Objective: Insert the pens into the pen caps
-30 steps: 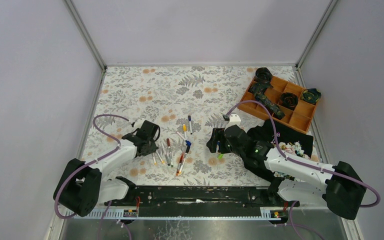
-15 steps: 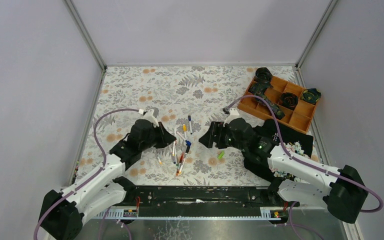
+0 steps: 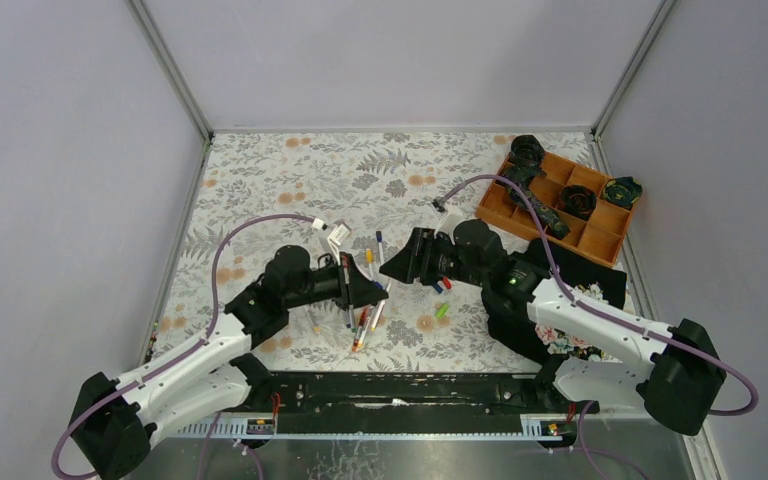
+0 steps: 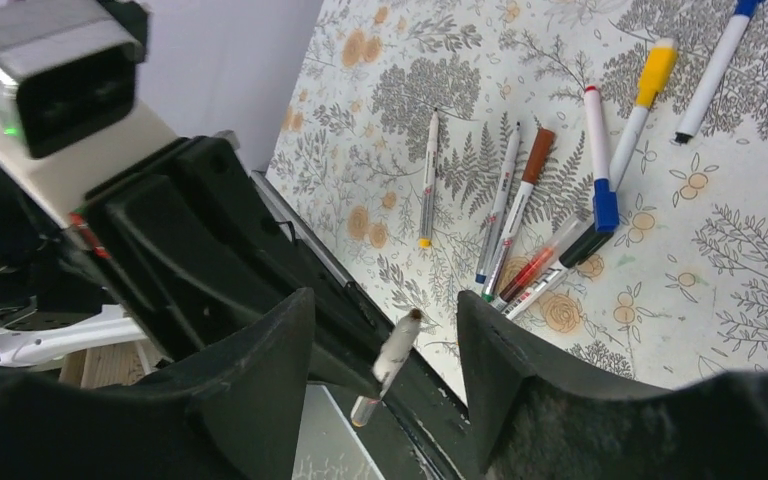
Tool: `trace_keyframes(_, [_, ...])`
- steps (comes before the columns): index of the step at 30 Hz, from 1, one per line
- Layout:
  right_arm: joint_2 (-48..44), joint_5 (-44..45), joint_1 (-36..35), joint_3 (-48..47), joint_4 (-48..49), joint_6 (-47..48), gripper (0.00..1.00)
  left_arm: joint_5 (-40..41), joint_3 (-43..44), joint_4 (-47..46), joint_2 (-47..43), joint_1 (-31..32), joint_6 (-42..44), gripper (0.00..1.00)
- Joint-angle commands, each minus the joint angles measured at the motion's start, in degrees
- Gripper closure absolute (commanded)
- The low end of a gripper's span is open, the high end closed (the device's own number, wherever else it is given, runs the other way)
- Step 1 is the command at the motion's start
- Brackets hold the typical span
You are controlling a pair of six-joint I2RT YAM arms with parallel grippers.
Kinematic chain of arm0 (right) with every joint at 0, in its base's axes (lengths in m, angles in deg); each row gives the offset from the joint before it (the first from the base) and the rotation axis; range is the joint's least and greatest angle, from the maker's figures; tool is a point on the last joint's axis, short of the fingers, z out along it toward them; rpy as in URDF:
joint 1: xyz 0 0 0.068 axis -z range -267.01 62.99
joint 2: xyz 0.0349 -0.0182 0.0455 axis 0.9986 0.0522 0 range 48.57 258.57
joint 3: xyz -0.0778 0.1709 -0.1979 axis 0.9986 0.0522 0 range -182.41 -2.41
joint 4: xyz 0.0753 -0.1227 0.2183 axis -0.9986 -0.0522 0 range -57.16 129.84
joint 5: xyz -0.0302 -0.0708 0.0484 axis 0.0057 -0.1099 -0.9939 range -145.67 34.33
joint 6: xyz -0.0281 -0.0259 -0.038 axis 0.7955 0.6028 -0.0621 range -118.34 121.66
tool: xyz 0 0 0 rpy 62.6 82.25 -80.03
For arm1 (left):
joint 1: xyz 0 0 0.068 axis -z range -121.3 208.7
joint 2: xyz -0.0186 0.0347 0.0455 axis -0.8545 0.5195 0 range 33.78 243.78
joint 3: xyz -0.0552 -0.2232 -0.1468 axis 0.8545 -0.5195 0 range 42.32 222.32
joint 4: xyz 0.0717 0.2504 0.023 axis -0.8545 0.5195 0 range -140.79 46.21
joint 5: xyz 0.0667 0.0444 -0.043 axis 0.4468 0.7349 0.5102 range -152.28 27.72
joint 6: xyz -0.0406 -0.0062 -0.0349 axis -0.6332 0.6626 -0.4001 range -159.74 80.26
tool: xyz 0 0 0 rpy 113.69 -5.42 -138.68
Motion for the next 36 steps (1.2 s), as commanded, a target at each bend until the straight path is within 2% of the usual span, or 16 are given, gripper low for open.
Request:
trace_keyframes(1, [1.0, -2.4, 0.3, -1.8, 1.1, -0.9, 0.42, -2.0, 0.2, -7.7, -0.8, 0.6, -2.5, 1.00])
trace_keyframes(2, [1.0, -2.6, 0.4, -1.5, 1.2, -1.1, 0.44, -2.2, 0.0, -8.6, -0.8, 0.6, -3.0, 1.00])
trace_keyframes(5, [1.2, -3.8, 0.4, -1.1, 1.8, -1.1, 0.61, -2.0, -1.0, -10.7, -0.4, 0.6, -4.6, 1.00])
trace_keyframes(9, [1.4, -5.5, 0.4, -1.1, 2.4, -1.5, 0.95, -1.8, -1.7, -12.9, 0.3, 0.6, -5.7, 1.00])
trace_keyframes(10, [1.3, -5.6, 0.4, -1.0, 2.5, -1.9, 1.00, -1.6, -1.7, -12.6, 0.6, 0.6, -5.5, 0.96])
trace_keyframes(11, [1.0, -5.3, 0.4, -0.9, 2.7, -2.5, 1.00, -1.4, -1.6, -12.0, 1.0, 0.6, -5.3, 0.85])
trace_keyframes(15, [-0.9, -3.1, 0.4, 0.9, 5.2, -5.8, 1.00, -1.4, -1.8, -10.2, 2.7, 1.2, -3.8, 0.71])
trace_keyframes(18, [-1.4, -2.8, 0.4, 1.4, 6.4, -7.0, 1.00, -1.2, -1.9, -10.2, 3.3, 2.0, -3.4, 0.69])
trace_keyframes(21, [-1.9, -1.7, 0.4, 1.9, 6.3, -7.0, 1.00, -1.2, -2.0, -10.0, 3.7, 2.7, -3.1, 0.78])
trace_keyframes(25, [-3.2, 0.0, 0.4, 3.2, 6.3, -7.1, 1.00, -1.6, -2.0, -9.7, 4.4, 3.5, -3.0, 1.00])
trace_keyframes(27, [-3.4, 0.9, 0.4, 3.4, 5.9, -6.9, 1.00, -1.3, -2.2, -9.7, 4.2, 3.6, -3.1, 1.00])
trace_keyframes(28, [-3.5, 1.2, 0.4, 3.2, 5.4, -6.2, 0.96, -0.7, -2.3, -9.6, 3.8, 3.6, -3.1, 1.00])
trace_keyframes(29, [-3.5, 1.9, 0.4, 2.9, 4.1, -4.8, 0.87, 0.3, -2.4, -9.3, 3.4, 3.7, -3.1, 1.00])
trace_keyframes(32, [-3.8, 7.5, 0.5, 1.6, -3.6, 0.3, 0.55, 6.3, -1.7, -5.3, 1.9, 3.6, -2.8, 1.00])
trace_keyframes(34, [-4.1, 11.8, 1.2, 1.2, -8.3, 4.6, 0.48, 11.5, -0.7, -1.1, 1.1, 3.5, -2.5, 1.00])
trace_keyframes(36, [-3.3, 14.9, 2.7, 0.7, -12.6, 9.2, 0.49, 15.6, -0.4, 2.1, 0.3, 3.4, -2.6, 1.00])
